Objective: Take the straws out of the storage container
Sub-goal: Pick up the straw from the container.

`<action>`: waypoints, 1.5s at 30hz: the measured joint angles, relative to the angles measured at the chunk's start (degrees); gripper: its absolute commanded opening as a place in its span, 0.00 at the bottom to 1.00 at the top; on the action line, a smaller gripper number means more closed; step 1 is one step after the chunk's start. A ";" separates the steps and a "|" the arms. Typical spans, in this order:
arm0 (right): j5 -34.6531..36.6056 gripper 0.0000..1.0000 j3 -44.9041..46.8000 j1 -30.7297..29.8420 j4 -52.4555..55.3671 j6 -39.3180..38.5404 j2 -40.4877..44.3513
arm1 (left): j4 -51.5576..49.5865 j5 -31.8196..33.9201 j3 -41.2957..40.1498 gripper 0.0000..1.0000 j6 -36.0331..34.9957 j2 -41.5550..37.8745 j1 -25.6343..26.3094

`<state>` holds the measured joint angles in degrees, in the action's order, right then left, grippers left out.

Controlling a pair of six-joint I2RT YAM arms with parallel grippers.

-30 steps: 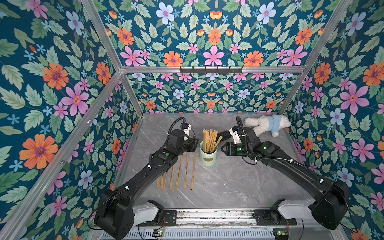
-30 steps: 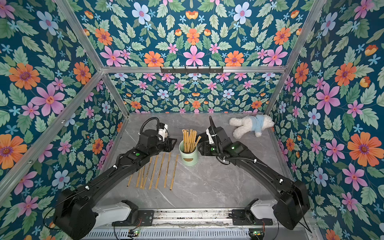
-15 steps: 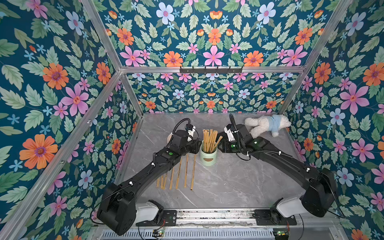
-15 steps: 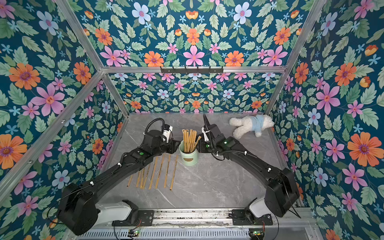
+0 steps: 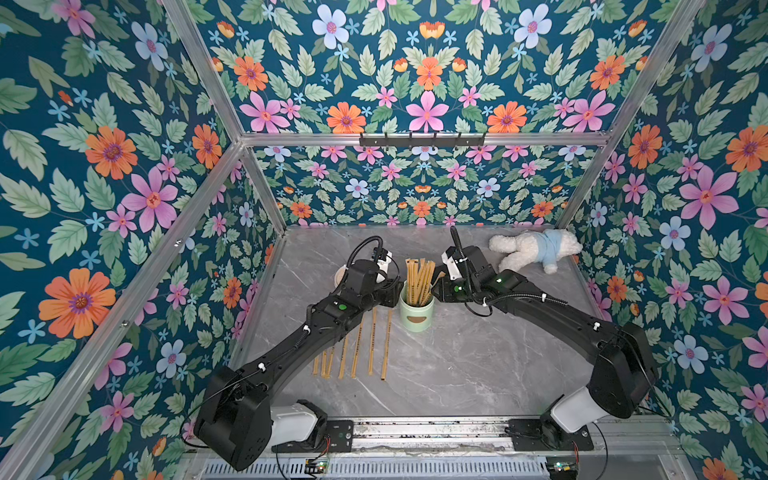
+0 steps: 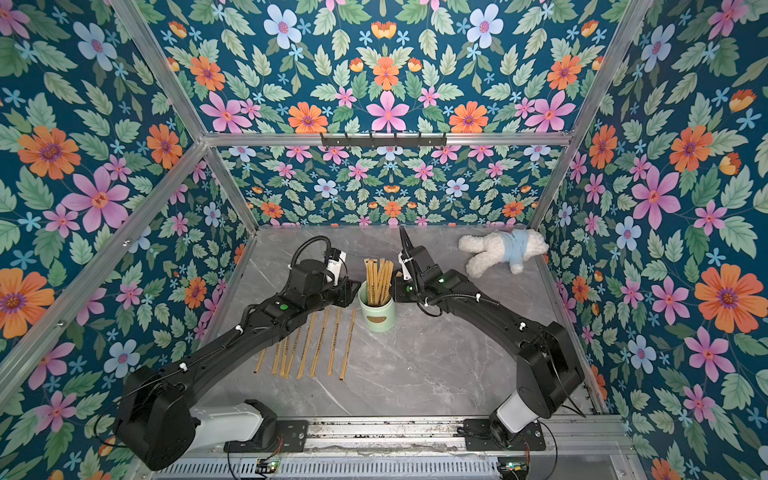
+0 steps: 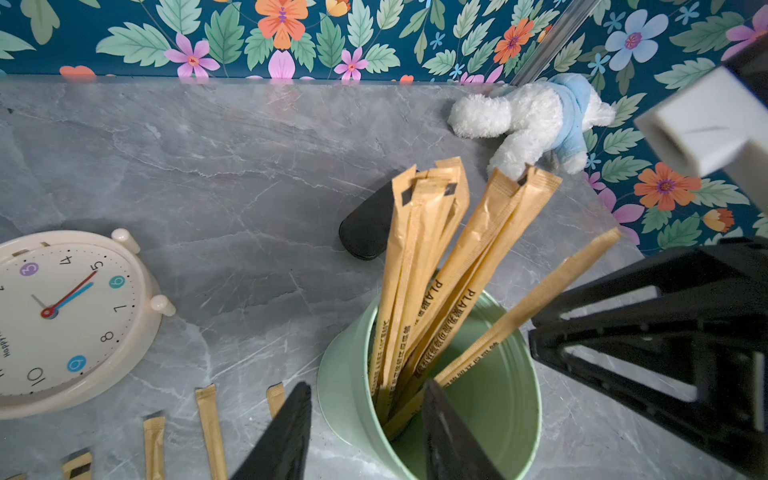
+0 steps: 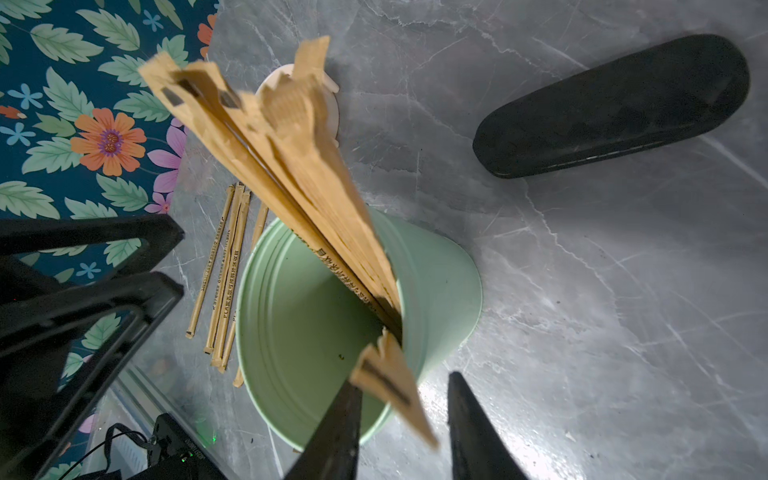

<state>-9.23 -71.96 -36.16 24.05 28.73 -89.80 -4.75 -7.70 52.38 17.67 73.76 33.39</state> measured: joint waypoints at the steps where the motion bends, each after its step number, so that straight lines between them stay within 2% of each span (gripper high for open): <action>1: 0.02 0.34 -0.15 0.00 -0.02 -0.13 -0.13 | 0.00 -0.02 0.09 0.46 0.00 0.15 0.04; 16: 0.83 0.28 -2.23 0.02 -1.62 -1.73 -2.47 | -0.52 0.35 0.55 0.45 -0.17 1.53 0.20; 23: 0.85 0.14 -3.34 0.02 -1.97 -2.38 -3.19 | -0.98 0.33 1.03 0.45 -0.20 2.21 0.26; 28: 0.81 0.08 -4.42 0.02 -1.49 -3.45 -3.19 | -1.64 0.33 1.11 0.45 -0.22 2.27 0.28; 45: -1.66 0.06 -15.17 0.02 9.88 -8.61 -3.61 | -2.71 0.83 2.10 0.45 -1.07 2.40 0.35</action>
<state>-10.90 -87.13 -36.14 33.93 20.12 -93.41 -7.46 -6.87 54.48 16.60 76.16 33.74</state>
